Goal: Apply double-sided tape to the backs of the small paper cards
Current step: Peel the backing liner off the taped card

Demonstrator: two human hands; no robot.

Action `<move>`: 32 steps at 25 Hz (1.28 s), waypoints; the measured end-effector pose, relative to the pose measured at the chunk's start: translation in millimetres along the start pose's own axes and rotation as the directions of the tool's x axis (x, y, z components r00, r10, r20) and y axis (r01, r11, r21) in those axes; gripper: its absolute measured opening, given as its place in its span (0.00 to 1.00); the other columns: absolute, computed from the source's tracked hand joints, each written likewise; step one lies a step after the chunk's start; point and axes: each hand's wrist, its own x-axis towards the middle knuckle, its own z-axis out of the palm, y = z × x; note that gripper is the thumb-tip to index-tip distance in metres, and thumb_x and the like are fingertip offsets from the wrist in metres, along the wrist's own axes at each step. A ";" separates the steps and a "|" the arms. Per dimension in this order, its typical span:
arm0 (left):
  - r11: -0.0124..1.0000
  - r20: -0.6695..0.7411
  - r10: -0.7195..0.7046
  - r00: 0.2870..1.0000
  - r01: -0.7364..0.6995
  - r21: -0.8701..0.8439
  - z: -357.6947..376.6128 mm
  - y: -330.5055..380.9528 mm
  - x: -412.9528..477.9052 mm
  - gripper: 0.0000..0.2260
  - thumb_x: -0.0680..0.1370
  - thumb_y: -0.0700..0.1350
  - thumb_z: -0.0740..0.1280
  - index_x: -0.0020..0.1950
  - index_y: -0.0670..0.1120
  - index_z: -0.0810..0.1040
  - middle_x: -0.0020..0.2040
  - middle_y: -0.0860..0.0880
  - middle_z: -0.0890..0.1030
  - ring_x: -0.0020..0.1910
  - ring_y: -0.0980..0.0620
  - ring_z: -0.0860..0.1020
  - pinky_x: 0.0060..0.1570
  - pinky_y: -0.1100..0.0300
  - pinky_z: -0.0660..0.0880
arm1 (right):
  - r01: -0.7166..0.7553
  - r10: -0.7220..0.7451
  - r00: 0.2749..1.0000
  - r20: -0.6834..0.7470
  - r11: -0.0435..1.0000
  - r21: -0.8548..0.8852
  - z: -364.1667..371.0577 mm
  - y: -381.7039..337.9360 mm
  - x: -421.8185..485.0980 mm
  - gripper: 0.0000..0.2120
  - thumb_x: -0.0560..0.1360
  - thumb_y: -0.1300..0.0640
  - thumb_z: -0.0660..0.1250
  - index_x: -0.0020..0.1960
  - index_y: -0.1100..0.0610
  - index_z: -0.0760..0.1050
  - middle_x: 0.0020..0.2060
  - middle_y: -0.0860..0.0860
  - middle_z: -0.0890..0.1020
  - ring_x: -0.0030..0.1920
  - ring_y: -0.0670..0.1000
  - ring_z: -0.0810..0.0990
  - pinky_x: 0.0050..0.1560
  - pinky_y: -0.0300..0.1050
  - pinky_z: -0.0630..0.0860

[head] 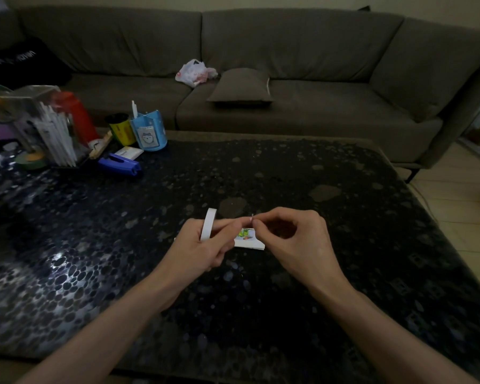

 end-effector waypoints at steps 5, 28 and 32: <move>1.000 0.016 0.004 1.000 -0.004 -0.011 3.0 0.8 -1.7 0.13 0.77 0.55 0.68 0.59 0.59 0.86 0.32 0.49 0.71 0.27 0.57 0.66 0.24 0.67 0.63 | 0.014 -0.014 1.000 -0.022 1.000 0.011 0.6 1.7 -1.2 0.04 0.77 0.53 0.75 0.52 0.47 0.85 0.41 0.39 0.85 0.46 0.37 0.84 0.48 0.35 0.82; 0.935 0.040 0.077 0.996 -0.086 0.344 6.2 -0.4 -4.8 0.22 0.84 0.43 0.67 0.70 0.70 0.73 0.33 0.52 0.80 0.29 0.58 0.74 0.32 0.60 0.73 | -0.120 0.126 0.992 -0.019 0.971 0.205 2.7 2.8 5.5 0.04 0.77 0.55 0.74 0.48 0.46 0.84 0.41 0.41 0.86 0.43 0.39 0.85 0.45 0.31 0.80; 0.932 0.050 0.067 0.997 -0.080 0.353 4.8 2.7 -3.8 0.23 0.84 0.43 0.67 0.70 0.70 0.72 0.34 0.50 0.81 0.30 0.55 0.74 0.33 0.55 0.73 | -0.071 0.074 0.997 -0.013 0.985 0.155 -1.1 1.2 5.6 0.04 0.78 0.56 0.74 0.51 0.48 0.85 0.42 0.41 0.86 0.44 0.39 0.85 0.47 0.32 0.81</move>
